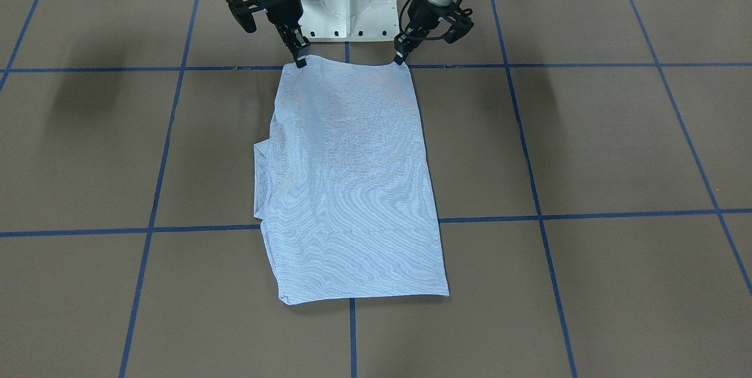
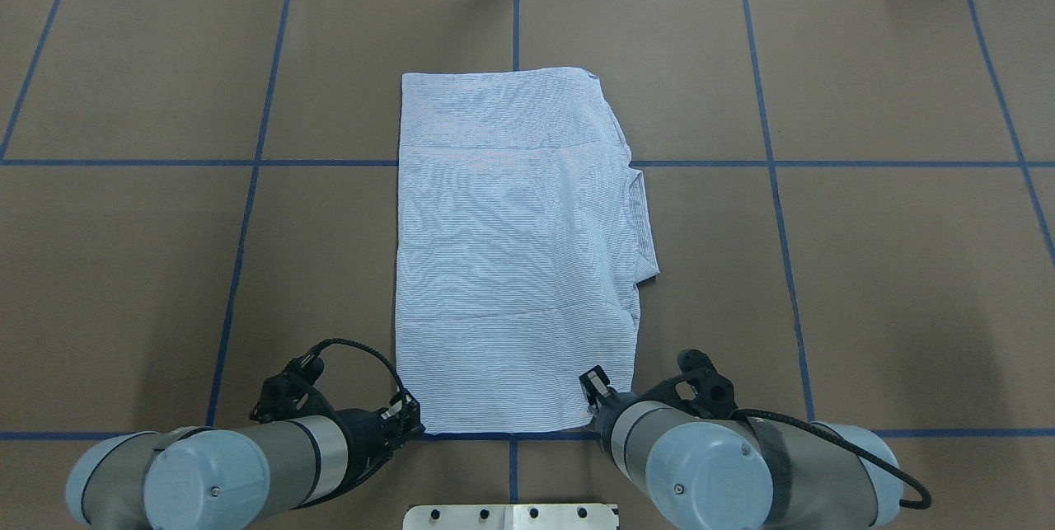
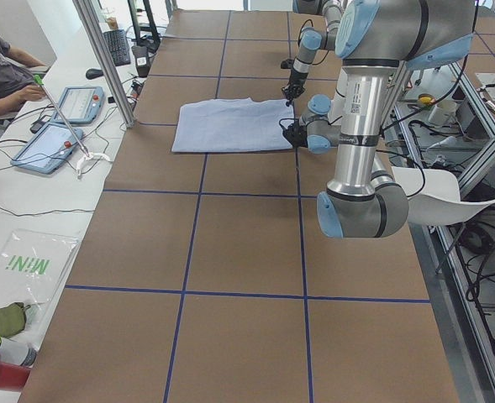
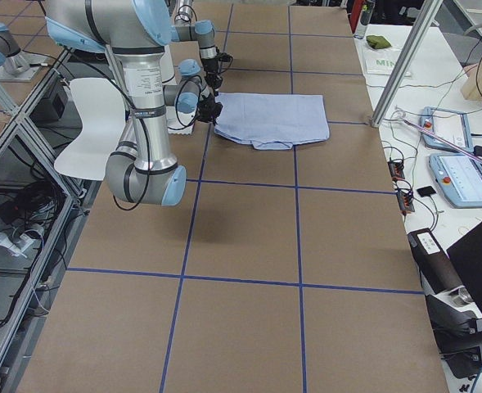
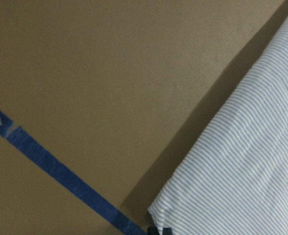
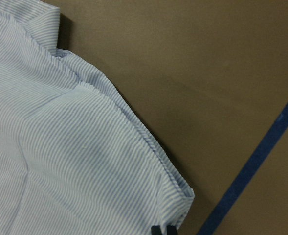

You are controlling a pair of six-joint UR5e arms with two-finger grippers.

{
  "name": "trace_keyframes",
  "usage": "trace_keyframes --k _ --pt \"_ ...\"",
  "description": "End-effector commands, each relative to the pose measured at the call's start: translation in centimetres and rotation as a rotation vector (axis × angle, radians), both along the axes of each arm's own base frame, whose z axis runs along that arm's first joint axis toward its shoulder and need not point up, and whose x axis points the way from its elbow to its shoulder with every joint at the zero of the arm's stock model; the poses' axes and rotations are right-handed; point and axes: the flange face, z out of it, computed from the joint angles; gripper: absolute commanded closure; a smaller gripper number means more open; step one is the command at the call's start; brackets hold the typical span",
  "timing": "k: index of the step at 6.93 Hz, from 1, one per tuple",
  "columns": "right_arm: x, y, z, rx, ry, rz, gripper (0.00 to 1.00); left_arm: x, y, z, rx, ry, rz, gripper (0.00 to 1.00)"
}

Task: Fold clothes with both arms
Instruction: 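Lift the near edge with both grippers and fold it onto the far half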

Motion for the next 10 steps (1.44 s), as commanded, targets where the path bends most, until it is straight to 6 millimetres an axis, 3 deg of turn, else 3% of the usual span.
trace_keyframes --k 1,2,3,5,7,8,10 --pt "4.4 2.7 -1.2 -0.040 -0.042 -0.016 1.00 -6.0 0.7 -4.3 0.001 0.066 0.004 1.00" --pt "7.9 3.1 -3.8 -0.054 -0.048 -0.010 1.00 -8.5 0.9 -7.0 0.001 0.117 0.005 1.00" --pt "10.5 0.9 -6.0 -0.054 -0.067 0.039 1.00 -10.7 0.4 -9.3 0.003 0.176 0.003 1.00" --pt "12.6 -5.8 -7.5 -0.071 -0.074 0.146 1.00 -14.1 -8.9 -11.2 0.036 0.180 -0.087 1.00" --pt "10.5 -14.0 -8.3 -0.112 -0.037 0.152 1.00 -13.5 -17.1 -12.4 0.076 0.099 -0.138 1.00" --pt "10.6 -16.7 -7.3 -0.075 0.002 0.154 1.00 -13.6 -19.6 -11.1 0.091 0.054 -0.152 1.00" --pt "8.6 -21.6 -8.0 -0.059 0.046 0.164 1.00 -11.6 -23.7 -10.7 0.098 0.014 -0.182 1.00"
